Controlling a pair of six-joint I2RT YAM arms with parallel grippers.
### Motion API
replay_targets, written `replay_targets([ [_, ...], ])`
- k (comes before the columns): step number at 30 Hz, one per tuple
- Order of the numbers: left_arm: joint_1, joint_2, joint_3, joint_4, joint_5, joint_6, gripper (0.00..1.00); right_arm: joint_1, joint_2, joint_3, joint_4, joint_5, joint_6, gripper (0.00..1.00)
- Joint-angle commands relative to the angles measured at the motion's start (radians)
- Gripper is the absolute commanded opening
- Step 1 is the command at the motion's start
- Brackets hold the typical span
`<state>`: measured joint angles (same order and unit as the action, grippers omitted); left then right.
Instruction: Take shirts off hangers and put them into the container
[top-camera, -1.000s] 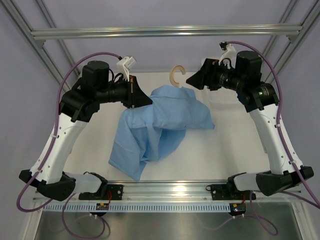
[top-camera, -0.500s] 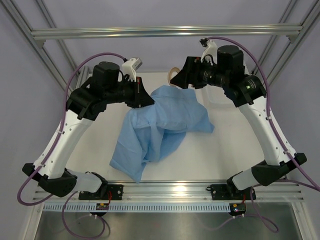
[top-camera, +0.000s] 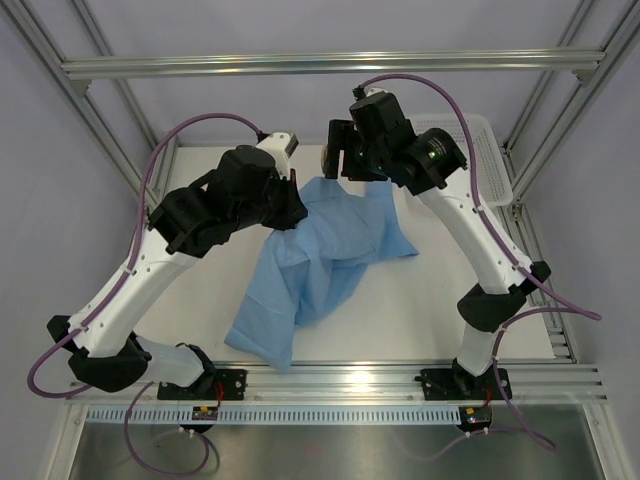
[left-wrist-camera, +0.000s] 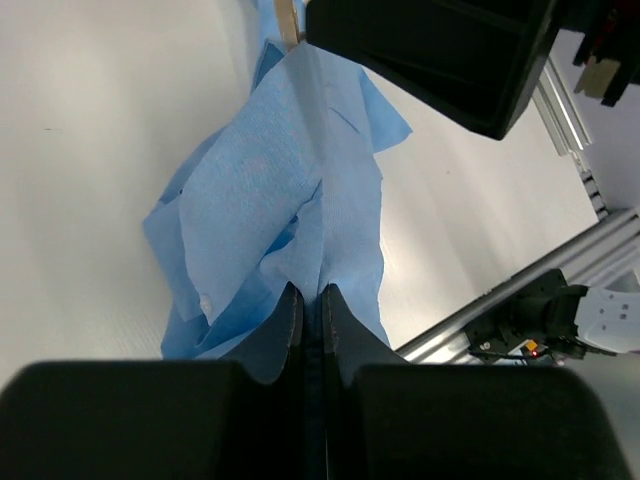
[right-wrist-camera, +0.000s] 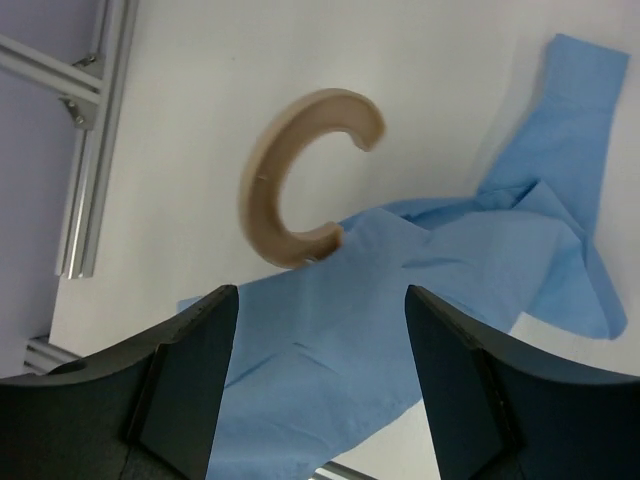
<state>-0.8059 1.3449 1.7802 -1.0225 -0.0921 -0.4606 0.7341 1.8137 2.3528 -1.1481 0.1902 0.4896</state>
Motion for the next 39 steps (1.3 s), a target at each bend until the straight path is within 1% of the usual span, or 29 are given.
replay_targets([
  [1,-0.009,-0.015,0.053,0.021,-0.133,-0.016,0.00,0.017,-0.030,0.017,-0.068,0.138,0.053,0.76],
  [4,-0.013,-0.021,0.041,0.030,-0.130,-0.027,0.00,0.018,-0.022,0.016,-0.075,0.149,0.053,0.75],
  [9,-0.026,-0.016,0.032,0.033,-0.129,-0.030,0.00,0.024,-0.017,0.028,-0.053,0.121,0.055,0.72],
  [23,-0.027,0.008,0.044,0.042,-0.095,-0.023,0.00,0.050,0.093,0.178,-0.050,0.054,0.056,0.71],
  [30,-0.027,0.016,0.047,0.045,-0.051,-0.030,0.00,0.051,0.122,0.191,-0.035,0.038,0.061,0.68],
  [37,-0.027,0.011,0.042,0.047,-0.043,-0.027,0.00,0.051,0.144,0.203,-0.041,0.051,0.063,0.67],
  [39,-0.027,0.013,0.039,0.050,-0.035,-0.030,0.00,0.054,0.154,0.218,-0.042,0.051,0.064,0.65],
])
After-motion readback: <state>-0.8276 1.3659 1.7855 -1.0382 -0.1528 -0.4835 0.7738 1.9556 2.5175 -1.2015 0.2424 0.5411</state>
